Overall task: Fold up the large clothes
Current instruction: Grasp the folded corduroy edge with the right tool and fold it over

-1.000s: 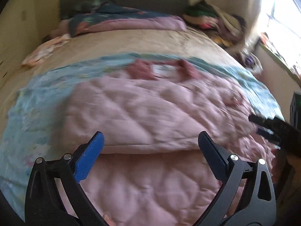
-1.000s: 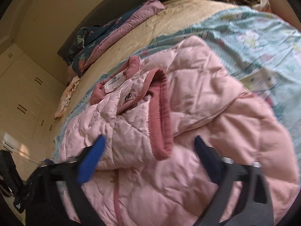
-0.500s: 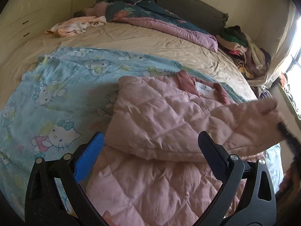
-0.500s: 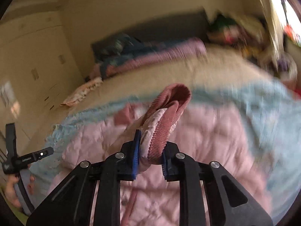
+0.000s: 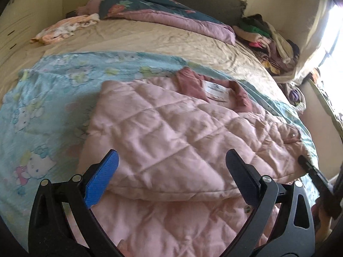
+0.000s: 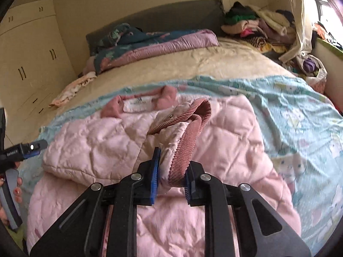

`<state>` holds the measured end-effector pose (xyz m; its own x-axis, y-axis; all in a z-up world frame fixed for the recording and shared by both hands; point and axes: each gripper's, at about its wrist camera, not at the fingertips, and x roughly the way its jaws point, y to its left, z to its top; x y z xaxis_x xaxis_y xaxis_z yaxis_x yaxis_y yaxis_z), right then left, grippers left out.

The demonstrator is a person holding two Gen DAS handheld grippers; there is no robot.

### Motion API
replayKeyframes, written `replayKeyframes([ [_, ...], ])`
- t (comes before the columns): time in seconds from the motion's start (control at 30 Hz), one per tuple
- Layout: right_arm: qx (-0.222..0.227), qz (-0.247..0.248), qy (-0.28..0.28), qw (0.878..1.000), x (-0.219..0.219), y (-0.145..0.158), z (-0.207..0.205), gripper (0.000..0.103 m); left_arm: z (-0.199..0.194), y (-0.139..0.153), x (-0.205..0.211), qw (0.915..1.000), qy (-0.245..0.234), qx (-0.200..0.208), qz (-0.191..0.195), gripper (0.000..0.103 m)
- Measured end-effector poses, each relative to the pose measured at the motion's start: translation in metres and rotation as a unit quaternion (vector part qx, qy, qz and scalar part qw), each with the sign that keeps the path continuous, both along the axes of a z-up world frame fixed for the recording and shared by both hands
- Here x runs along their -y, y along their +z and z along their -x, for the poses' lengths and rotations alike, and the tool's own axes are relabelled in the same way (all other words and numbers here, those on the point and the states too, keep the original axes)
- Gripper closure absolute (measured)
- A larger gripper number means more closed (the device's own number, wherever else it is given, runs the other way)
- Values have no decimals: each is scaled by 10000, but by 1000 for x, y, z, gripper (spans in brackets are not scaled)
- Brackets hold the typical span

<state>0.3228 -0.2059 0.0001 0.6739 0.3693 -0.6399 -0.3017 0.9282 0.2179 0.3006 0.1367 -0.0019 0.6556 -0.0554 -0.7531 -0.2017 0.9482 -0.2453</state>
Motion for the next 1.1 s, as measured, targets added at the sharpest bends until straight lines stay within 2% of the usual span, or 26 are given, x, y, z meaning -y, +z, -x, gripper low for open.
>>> replayKeyframes([
  [0.13, -139, 15, -67, 9999, 1, -7, 1, 78, -11, -5, 11, 9998, -146, -97, 74, 10],
  [0.2, -157, 41, -130, 9998, 2, -6, 2, 69, -16, -8, 15, 9995, -224, -149, 155, 10],
  [0.27, -132, 93, -220, 9996, 3, -4, 4, 64, -22, -11, 20, 9994, -257, -213, 75, 10],
  [0.3, -126, 109, -231, 9996, 5, -2, 4, 59, -24, -13, 21, 9993, -279, -247, 54, 10],
  [0.43, -1, 258, -252, 9993, 7, 6, 8, 52, -33, -24, 18, 9987, -294, -389, 180, 10],
  [0.53, 73, 301, -154, 9994, 3, 15, 8, 41, -39, -39, 15, 9978, -276, -597, -20, 10],
  [0.67, 177, 455, 173, 9987, -18, 28, 6, 40, -45, -61, 4, 9966, -219, -795, 35, 8],
  [0.83, 257, 725, 643, 9950, -54, 37, 0, 32, -46, -69, -3, 9967, -208, -782, -12, 8],
  [0.93, 242, 910, 935, 9912, -80, 33, -8, 32, -46, -70, -3, 9970, -186, -756, 3, 8],
  [1.1, -101, 1182, 1255, 9850, -120, 10, -26, 31, -46, -71, -4, 9971, -221, -723, 15, 8],
])
